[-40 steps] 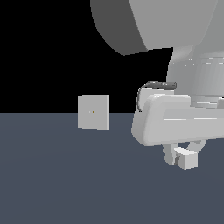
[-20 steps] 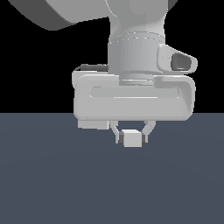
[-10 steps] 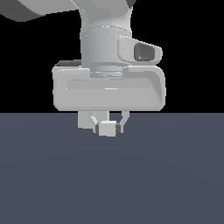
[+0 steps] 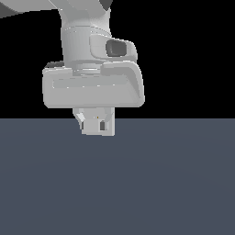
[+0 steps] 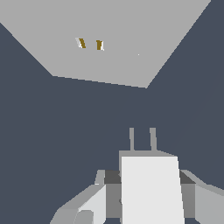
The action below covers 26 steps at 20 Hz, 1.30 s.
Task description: Plug the charger into the wall socket.
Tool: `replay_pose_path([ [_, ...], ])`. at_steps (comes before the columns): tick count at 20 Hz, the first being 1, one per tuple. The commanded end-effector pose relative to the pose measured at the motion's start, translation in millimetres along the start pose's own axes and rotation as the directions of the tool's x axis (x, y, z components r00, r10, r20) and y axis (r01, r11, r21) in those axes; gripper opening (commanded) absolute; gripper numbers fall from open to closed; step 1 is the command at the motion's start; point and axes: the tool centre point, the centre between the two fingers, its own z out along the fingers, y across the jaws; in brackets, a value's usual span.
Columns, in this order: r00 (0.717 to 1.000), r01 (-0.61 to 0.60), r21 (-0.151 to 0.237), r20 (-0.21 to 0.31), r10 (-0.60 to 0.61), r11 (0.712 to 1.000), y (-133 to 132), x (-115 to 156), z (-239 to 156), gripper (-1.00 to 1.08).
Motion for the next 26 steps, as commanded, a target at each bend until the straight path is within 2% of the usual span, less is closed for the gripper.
replay_pose_path([
  [1,0.999,-0.032,-0.007,0.000,0.032,0.999,-10.1,3.8,-3.3,-1.00],
  [12,0.992,-0.123,-0.027,0.001,0.123,0.992,-39.3,17.4,-11.5,-1.00],
  [26,0.991,-0.136,-0.029,0.002,0.136,0.990,-42.9,23.1,-11.6,-1.00],
])
